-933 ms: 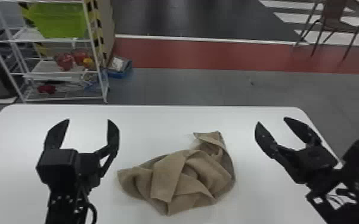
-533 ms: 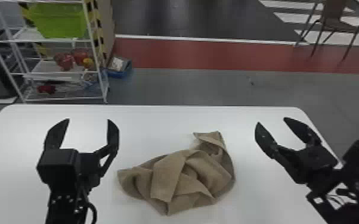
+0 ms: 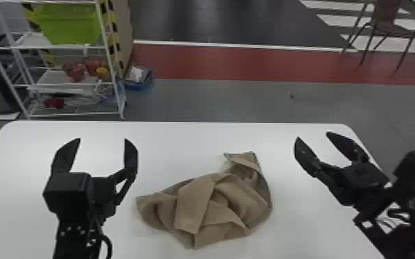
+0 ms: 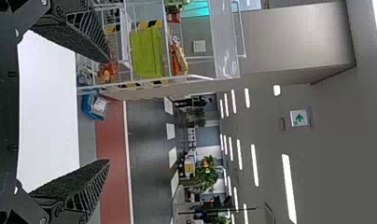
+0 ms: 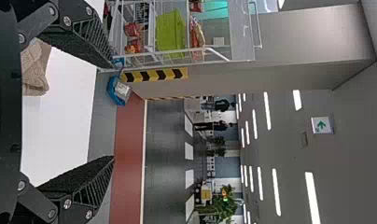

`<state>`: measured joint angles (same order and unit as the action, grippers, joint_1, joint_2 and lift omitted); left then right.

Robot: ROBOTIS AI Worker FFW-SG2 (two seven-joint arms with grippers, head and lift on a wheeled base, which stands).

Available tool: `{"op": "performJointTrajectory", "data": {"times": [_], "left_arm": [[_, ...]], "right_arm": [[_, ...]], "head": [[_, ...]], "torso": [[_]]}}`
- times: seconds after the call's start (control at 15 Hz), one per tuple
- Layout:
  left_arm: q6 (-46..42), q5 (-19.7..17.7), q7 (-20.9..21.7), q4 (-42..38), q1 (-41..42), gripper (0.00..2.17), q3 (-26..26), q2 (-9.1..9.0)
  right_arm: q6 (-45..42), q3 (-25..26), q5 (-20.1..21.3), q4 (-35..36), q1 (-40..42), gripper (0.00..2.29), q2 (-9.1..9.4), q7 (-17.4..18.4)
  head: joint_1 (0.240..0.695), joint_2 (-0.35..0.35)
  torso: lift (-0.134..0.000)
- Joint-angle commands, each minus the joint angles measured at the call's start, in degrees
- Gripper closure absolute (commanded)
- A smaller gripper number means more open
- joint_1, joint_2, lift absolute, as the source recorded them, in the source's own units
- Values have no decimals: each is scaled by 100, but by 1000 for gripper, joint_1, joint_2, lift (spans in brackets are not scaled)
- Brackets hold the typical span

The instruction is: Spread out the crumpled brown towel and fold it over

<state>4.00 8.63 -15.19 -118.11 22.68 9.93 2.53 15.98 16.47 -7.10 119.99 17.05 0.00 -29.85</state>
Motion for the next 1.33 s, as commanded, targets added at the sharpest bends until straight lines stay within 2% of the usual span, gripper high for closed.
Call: {"op": "performJointTrajectory", "data": {"times": [0.0,0.07,0.2,0.53,0.73,0.87,1.27], "left_arm": [[0,-2,7,43,-9,147,-17,11],[0,-11,7,78,-27,147,-44,11],[0,-19,33,192,-44,147,-132,11],[0,-98,77,359,-115,147,-272,11],[0,-107,104,447,-167,147,-290,11],[0,-98,104,509,-202,147,-290,11],[-17,-98,112,596,-229,147,-307,11]], "right_arm": [[578,-126,85,-257,-553,218,5,-100],[912,-205,112,-362,-773,221,5,-171],[1422,-548,455,-661,-1212,286,5,-294],[1738,-1181,815,-1505,-1793,289,5,-540],[1756,-1489,1237,-1971,-1951,292,5,-522],[1756,-1708,1544,-2138,-2039,380,5,-478],[2125,-1893,1949,-2375,-2320,380,5,-540]], "head": [[695,-87],[695,-83],[695,-65],[695,26],[695,72],[695,84],[695,107]], "torso": [[-123],[-123],[-123],[-123],[-123],[-123],[-123]]}}
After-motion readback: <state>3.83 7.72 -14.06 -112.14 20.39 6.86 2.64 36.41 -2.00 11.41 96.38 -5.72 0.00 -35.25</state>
